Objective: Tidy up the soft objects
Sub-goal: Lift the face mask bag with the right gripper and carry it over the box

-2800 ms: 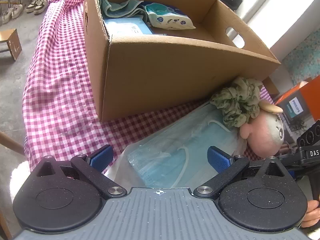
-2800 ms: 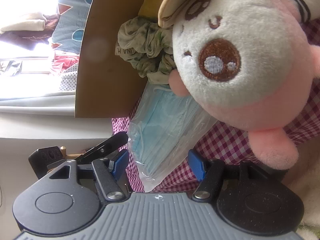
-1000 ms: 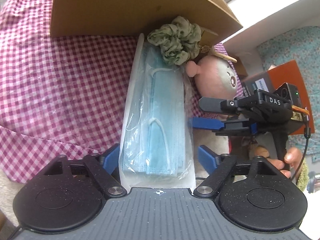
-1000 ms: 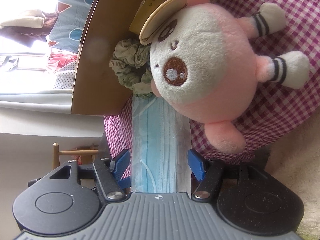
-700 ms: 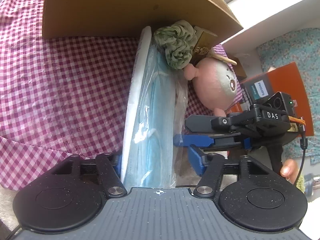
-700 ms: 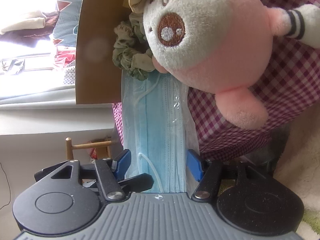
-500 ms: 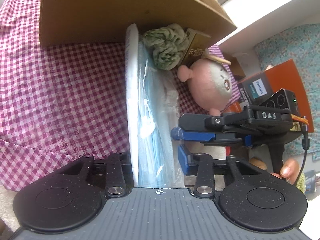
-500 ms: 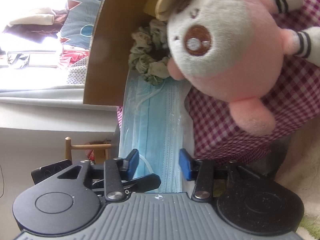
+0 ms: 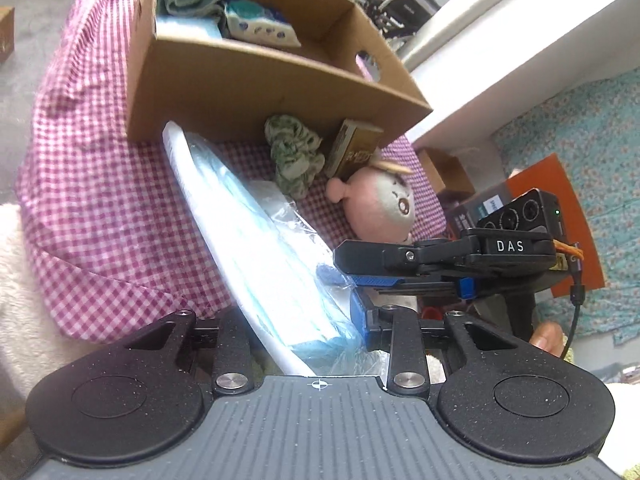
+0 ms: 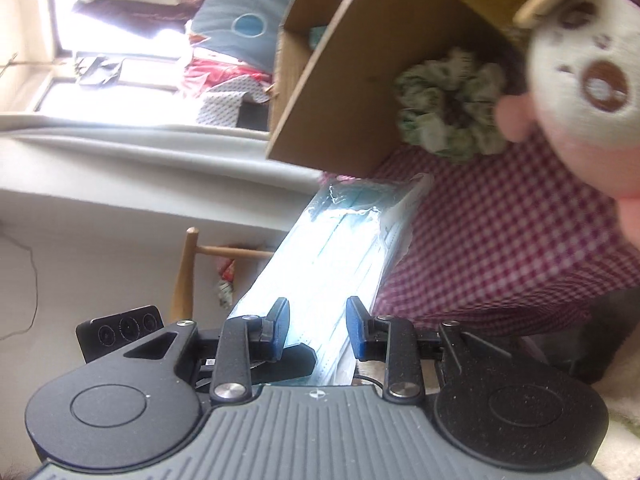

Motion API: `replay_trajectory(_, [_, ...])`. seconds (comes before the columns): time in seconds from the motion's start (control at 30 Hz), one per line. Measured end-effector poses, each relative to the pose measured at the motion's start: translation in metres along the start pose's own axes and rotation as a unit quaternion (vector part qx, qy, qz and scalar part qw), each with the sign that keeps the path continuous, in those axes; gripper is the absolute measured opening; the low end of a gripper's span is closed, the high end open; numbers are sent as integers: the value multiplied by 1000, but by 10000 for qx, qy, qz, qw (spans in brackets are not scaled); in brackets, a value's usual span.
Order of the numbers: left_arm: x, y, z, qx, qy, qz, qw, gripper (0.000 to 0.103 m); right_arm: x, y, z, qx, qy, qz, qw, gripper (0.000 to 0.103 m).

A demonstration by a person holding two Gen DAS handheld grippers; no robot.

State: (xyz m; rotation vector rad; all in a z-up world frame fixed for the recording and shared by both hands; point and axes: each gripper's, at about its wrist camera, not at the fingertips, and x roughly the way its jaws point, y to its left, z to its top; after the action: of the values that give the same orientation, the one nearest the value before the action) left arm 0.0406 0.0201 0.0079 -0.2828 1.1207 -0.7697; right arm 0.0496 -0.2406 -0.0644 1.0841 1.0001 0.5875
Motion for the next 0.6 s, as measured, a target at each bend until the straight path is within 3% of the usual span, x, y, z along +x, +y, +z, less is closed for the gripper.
replay_trajectory(0.33, [-56,-40,8,641,-947,347,9928,32,-15,59,11,-1086,-58,427,9932,33])
replay_trajectory(0.6, [-49,-75,69,1294,-1443,235,9808,32,-54,105,59,-1974,-665,389,9773,33])
